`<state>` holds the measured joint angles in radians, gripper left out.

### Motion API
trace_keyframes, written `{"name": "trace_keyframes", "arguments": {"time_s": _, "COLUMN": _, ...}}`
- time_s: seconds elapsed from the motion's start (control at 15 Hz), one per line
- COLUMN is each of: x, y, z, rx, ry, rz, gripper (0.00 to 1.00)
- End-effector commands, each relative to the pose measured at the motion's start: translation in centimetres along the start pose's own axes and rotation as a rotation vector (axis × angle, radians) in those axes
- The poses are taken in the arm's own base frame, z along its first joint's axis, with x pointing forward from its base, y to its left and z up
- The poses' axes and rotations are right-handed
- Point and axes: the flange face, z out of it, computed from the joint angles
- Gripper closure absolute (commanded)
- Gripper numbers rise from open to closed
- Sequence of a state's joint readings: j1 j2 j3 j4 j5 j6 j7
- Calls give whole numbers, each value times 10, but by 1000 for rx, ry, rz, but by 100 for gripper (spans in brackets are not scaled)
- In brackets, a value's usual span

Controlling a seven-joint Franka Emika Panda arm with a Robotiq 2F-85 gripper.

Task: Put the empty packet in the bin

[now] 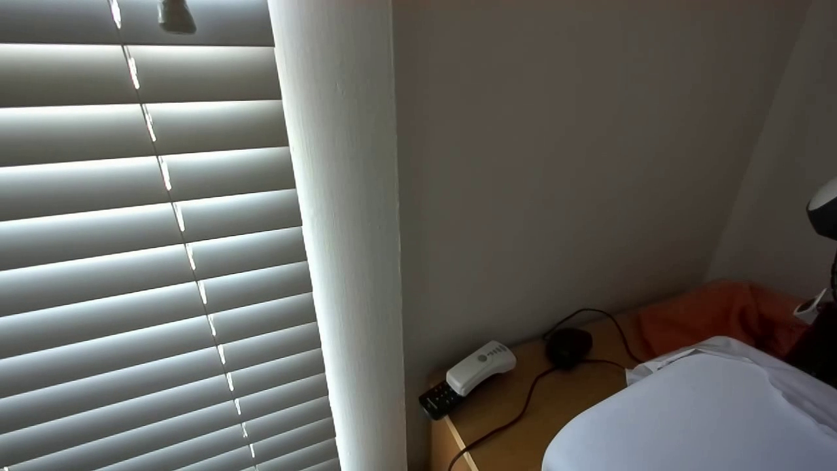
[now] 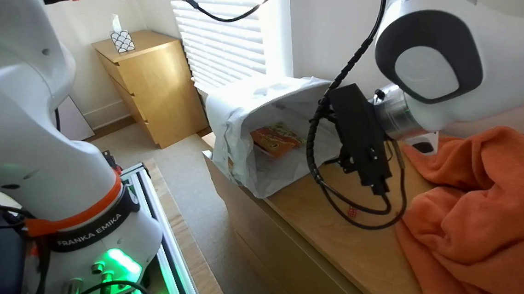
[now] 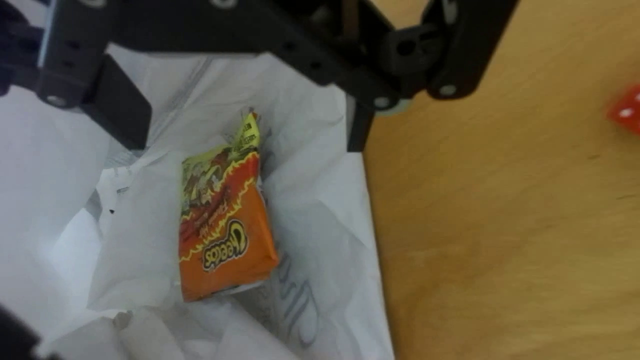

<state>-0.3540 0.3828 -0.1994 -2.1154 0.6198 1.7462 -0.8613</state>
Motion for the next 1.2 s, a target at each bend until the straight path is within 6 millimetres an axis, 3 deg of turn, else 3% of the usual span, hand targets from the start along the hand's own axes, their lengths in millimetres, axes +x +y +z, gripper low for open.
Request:
{"name": "trace_keyframes", "arguments": {"time_s": 0.0, "x": -12, "y": -9, "z": -42, "rx": -173, "ry": -64, "rz": -32, "gripper": 0}}
{"name": "trace_keyframes", "arguments": {"time_s": 0.33, "x": -21, "y": -41, "z": -93, "rx": -343, "ry": -37, "rz": -75, "gripper": 0}}
{"name": "trace_keyframes", "arguments": {"time_s": 0.8, "x": -44, "y": -118, "z": -166, "rx": -428, "ry": -5, "rz": -19, "gripper": 0}}
{"name": "trace_keyframes", "arguments": {"time_s": 1.13, "x": -57, "y": -176, "z": -198, "rx": -391, "ry": -40, "rz": 21, "gripper": 0}}
